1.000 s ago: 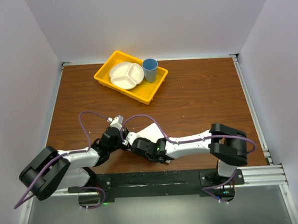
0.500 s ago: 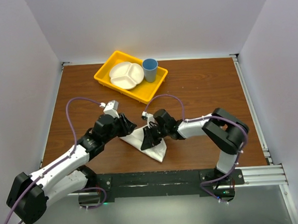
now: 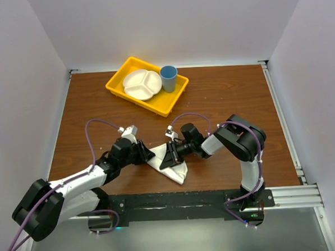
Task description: Fold the napkin, place the utensils inside, and roll it up
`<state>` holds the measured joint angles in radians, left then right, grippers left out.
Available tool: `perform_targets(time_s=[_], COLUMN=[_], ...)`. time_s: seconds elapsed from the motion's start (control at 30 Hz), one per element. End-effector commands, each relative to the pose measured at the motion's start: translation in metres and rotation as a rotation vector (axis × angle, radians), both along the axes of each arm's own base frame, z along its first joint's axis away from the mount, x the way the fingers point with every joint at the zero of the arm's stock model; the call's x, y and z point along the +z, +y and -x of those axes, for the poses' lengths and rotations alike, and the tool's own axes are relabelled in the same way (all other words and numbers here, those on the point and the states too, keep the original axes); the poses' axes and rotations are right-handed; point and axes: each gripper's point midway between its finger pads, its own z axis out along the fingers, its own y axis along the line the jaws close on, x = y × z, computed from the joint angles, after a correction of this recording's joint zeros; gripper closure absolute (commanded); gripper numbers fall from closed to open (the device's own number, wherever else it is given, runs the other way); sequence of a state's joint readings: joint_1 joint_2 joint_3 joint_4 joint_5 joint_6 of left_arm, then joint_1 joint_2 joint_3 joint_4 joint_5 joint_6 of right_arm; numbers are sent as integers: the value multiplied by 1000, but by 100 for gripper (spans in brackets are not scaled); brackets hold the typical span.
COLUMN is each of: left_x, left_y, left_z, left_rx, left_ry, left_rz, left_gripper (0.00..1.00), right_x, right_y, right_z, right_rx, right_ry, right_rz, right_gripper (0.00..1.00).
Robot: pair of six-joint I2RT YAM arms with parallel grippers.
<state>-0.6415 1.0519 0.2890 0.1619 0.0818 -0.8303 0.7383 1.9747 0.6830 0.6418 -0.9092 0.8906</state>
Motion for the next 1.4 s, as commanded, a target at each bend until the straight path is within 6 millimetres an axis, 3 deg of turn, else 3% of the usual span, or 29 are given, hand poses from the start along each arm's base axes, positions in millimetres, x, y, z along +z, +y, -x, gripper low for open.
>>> perform_targets(time_s=[0.0,0.13,0.3,0.33,0.4,0.47,0.5,0.53,0.67,0.8,0.87,0.9,0.97,1.0,1.03,1.1,1.13,1.23,1.27,1.37], left_x=[6,-13,-57,-59,-71,-75,-78,-81,-82,-79,-77,-75,-74,-74,-72,-73,-72,-73,-73,-72], left_y=[-6,9,34,34,40,41,42,42,40,36,32,31,29,28,26,25,25,23,23,23], left_z=[-9,-14,-6,-6,2,4,5,6,8,5,6,5,5,5,5,5,5,6,6,7], left_rx=[22,96,164,166,173,175,175,173,160,147,128,124,118,115,111,105,102,96,94,93], left_ry=[-71,-79,-8,-7,27,41,55,67,89,94,104,103,109,110,114,122,128,135,137,139], left_rz=[90,52,-38,-31,-47,-53,-65,-78,-82,-79,-72,-72,-67,-68,-65,-67,-68,-66,-65,-61], left_gripper=[65,66,69,70,73,75,77,78,81,82,82,83,83,83,83,83,83,83,83,84], right_x=[-14,-13,-19,-19,-22,-15,-19,-15,1,15,34,35,48,51,53,55,56,54,42,33], right_y=[-7,-8,-12,-11,-19,-18,-28,-26,-34,-44,-36,-46,-35,-38,-31,-31,-24,-15,-16,-11], right_z=[3,5,7,5,9,-1,4,-4,-12,-16,-17,-31,-23,-31,-22,-27,-20,-16,-15,-16], right_rx=[-34,-30,-14,-10,22,29,62,59,91,134,144,113,128,95,111,75,89,95,123,126], right_ry=[71,70,57,43,8,-77,-98,-156,-296,-448,-579,-696,-824,-901,-954,-1048,-1091,-1183,-1195,-1248], right_rz=[62,65,93,99,146,183,237,263,374,504,530,637,651,705,709,775,782,844,888,961], right_gripper=[100,100,98,96,90,83,75,71,51,39,33,31,28,28,27,27,26,26,26,27])
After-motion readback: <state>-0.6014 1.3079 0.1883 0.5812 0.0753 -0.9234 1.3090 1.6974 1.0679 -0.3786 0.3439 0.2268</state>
